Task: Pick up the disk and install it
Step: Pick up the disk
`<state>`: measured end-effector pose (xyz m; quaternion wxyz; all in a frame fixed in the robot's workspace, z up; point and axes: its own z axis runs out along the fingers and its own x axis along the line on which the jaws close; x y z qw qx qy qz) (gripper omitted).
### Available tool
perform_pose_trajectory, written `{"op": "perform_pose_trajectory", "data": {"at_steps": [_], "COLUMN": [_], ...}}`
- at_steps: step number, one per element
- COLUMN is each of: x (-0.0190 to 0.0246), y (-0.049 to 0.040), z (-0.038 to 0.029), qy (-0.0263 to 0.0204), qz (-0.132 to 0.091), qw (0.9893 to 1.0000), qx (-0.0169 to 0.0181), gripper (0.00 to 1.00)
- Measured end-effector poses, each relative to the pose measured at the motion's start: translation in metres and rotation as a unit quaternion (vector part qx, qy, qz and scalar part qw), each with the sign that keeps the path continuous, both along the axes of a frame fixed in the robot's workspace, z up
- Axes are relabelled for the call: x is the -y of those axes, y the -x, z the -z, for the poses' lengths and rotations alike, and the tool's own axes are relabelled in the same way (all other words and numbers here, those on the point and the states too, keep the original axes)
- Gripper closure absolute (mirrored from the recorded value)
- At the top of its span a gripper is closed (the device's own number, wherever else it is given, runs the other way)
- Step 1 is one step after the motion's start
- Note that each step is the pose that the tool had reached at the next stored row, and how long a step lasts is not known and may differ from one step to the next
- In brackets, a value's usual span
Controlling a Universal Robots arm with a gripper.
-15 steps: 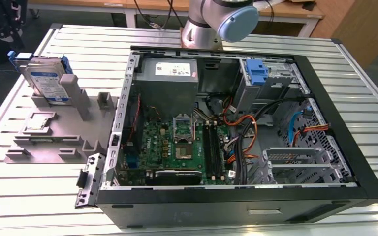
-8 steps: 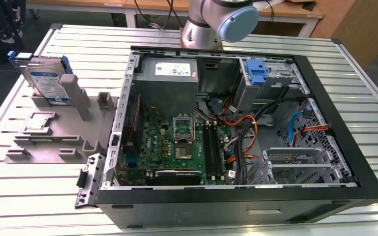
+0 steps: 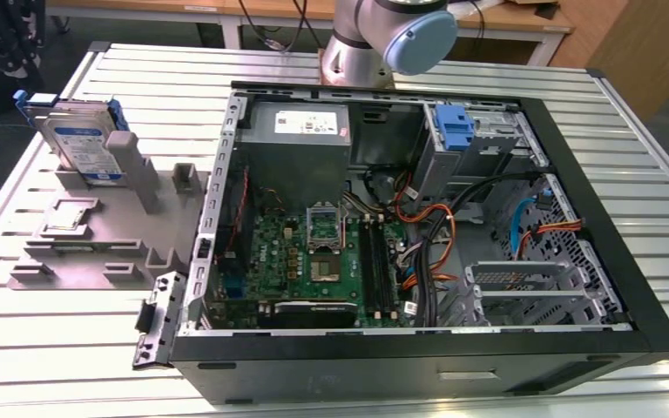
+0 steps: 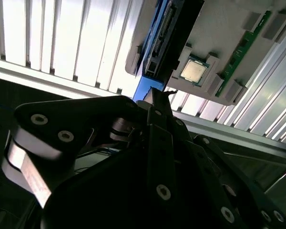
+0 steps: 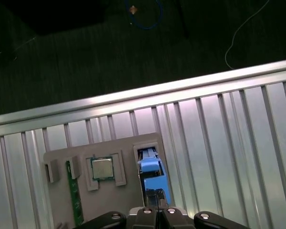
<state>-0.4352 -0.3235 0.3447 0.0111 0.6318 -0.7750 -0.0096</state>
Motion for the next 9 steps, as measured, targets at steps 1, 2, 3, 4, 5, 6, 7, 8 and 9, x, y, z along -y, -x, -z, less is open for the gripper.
{"op": "perform_pose_trajectory", "data": {"at_steps": [1,2,3,4,5,6,7,8,9], "x": [0.0000,0.0000,-0.0001,-0.0001,-0.0001,-0.0001,-0.0001,0.0000,0.0000], "y": [0.0000,0.0000,0.0000,0.0000,0.0001,0.0000,0.0000,0.0000,0.0000], "z": [0.0000,0.0000,0.0000,0.0001,0.0000,0.0000,0.0000,0.0000,0.0000], "qy": [0.0000,0.0000,0.0000,0.0000,0.0000,0.0000,0.0000,0.0000,0.0000], "qz": [0.000,0.000,0.000,0.000,0.000,0.000,0.000,0.000,0.000], "qw": [1.0000,1.0000,1.0000,1.0000,1.0000,1.0000,1.0000,1.0000,1.0000], "qx": [0.0006,0.0007,0.0008,0.0009,0.0009,0.0009,0.0010,0.0010,0.0010], "gripper": [0.89,0.89,0.89,0.89,0.89,0.89,0.89,0.89,0.83]}}
